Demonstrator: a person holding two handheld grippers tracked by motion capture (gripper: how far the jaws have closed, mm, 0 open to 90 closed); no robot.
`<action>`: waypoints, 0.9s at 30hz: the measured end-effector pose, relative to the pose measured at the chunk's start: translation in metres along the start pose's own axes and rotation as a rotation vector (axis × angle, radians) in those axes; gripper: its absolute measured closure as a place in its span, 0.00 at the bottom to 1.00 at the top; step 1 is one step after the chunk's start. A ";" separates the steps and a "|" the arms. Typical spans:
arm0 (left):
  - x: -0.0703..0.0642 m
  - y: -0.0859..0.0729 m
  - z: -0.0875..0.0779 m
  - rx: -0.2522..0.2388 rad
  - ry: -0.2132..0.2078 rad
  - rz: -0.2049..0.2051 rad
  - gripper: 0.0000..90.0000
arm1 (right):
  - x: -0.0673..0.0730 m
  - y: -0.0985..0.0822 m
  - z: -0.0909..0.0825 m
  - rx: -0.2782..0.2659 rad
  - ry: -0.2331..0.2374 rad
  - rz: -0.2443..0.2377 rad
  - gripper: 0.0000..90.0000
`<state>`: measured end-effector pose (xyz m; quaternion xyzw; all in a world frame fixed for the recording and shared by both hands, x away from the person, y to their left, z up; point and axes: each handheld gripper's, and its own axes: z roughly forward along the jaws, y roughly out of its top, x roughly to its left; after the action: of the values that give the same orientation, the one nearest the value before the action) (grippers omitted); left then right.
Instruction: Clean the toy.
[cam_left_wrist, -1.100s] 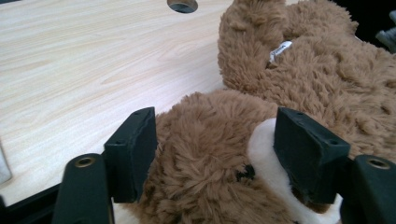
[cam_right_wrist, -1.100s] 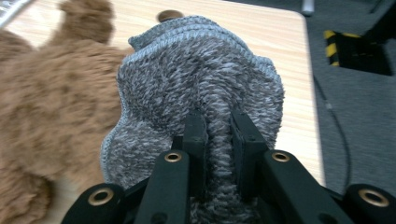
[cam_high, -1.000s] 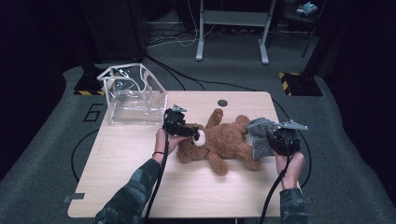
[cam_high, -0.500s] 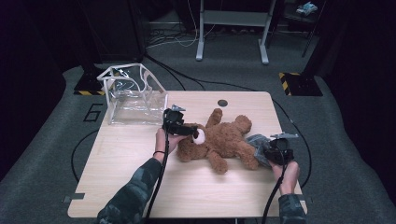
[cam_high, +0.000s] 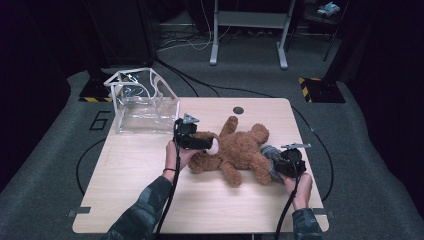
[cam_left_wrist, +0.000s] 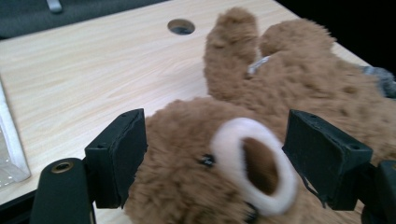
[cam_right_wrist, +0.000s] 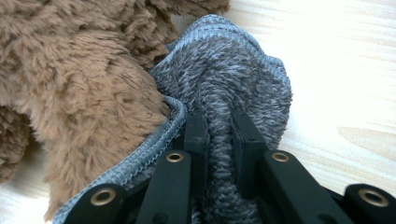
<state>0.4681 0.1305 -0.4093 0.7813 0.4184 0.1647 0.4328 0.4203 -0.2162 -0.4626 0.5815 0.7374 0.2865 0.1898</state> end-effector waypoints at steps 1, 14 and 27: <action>-0.006 -0.002 -0.004 -0.013 -0.004 -0.001 0.22 | 0.000 0.000 -0.001 0.005 0.001 0.003 0.88; -0.073 -0.060 0.004 0.015 -0.062 0.053 0.21 | 0.000 -0.002 -0.002 0.008 -0.007 0.009 0.88; -0.120 -0.092 0.031 0.062 -0.066 0.074 0.22 | -0.001 -0.002 -0.002 0.004 -0.008 0.008 0.88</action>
<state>0.3687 0.0440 -0.4892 0.8142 0.3798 0.1418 0.4156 0.4177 -0.2183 -0.4621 0.5860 0.7348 0.2834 0.1906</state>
